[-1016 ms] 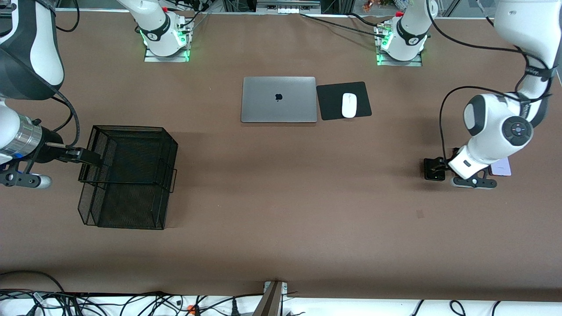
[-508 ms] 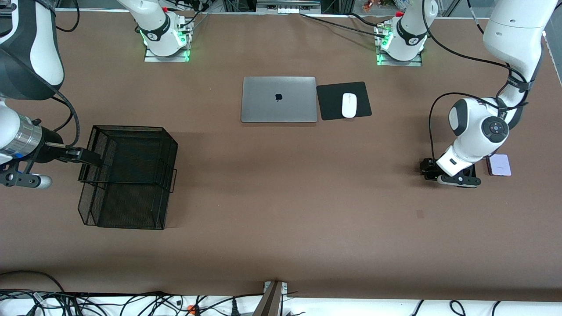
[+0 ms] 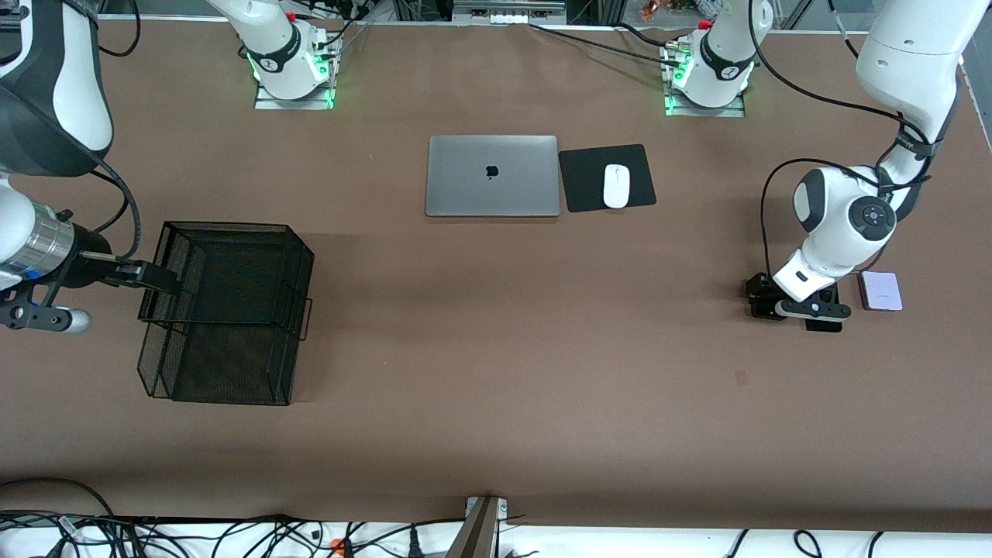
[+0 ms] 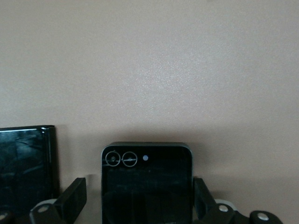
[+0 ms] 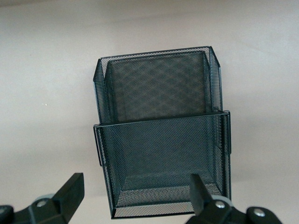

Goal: Place phones with both arms
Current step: 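Lower the left gripper onto the black flip phone and grasp it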

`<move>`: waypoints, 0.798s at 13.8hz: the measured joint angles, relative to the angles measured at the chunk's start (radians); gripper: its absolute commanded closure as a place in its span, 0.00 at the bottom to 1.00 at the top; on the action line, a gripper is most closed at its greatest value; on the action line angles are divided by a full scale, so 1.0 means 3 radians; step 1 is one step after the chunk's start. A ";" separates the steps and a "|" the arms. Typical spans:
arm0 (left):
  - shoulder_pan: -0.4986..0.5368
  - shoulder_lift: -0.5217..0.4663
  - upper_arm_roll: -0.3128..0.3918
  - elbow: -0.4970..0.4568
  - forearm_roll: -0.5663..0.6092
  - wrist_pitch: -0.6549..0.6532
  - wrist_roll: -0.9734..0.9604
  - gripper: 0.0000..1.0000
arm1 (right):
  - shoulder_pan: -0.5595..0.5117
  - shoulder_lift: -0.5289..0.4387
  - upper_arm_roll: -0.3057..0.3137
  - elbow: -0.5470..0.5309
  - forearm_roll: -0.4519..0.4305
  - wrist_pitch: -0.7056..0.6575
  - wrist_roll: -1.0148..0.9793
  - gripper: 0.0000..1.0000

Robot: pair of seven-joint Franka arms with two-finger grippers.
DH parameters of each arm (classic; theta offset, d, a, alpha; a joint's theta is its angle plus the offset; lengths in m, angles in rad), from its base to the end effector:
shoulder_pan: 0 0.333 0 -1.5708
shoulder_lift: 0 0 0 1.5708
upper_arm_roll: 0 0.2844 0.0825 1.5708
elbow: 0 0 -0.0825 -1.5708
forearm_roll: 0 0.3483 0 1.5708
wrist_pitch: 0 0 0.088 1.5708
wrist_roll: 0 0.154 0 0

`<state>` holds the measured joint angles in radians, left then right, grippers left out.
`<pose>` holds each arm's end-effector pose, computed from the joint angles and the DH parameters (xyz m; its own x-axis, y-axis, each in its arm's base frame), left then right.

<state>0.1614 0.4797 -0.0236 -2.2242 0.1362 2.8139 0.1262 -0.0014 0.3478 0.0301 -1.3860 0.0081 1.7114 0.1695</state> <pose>0.5266 0.0675 0.1233 0.9884 -0.1139 0.1008 -0.1082 -0.9923 -0.0599 0.6159 0.0166 0.4413 0.9894 -0.1430 -0.0250 -0.1434 -0.9896 -0.0142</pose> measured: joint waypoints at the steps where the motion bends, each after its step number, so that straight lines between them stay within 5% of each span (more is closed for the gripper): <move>1: 0.0000 0.0015 0.0000 -0.0010 0.0000 0.0027 -0.0001 0.00 | 0.0000 0.0000 0.0000 0.0000 0.0000 0.0000 0.0000 0.00; 4: 0.0000 0.0056 -0.0002 -0.0015 0.0000 0.0070 -0.0014 0.00 | 0.0000 0.0001 0.0000 0.0000 0.0000 0.0000 0.0000 0.00; 5: 0.0000 0.0057 -0.0002 -0.0015 0.0000 0.0070 -0.0030 0.13 | 0.0000 0.0001 0.0000 0.0000 0.0000 0.0000 0.0000 0.00; 8: 0.0000 0.0036 -0.0009 -0.0017 0.0000 0.0068 -0.0084 0.81 | 0.0000 0.0001 0.0000 0.0000 0.0000 0.0001 0.0000 0.00; 9: 0.0001 0.0024 -0.0007 -0.0019 0.0000 0.0064 -0.0091 0.96 | 0.0000 0.0001 0.0000 0.0000 0.0001 0.0001 0.0000 0.00; 11: 0.0001 0.0022 -0.0007 -0.0020 0.0000 0.0062 -0.0121 1.00 | 0.0000 0.0002 0.0000 0.0000 0.0002 0.0001 0.0000 0.00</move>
<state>0.1617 0.4865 -0.0258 -2.2303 0.1362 2.8326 0.0898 -0.0014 0.3484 0.0302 -1.3860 0.0087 1.7118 0.1695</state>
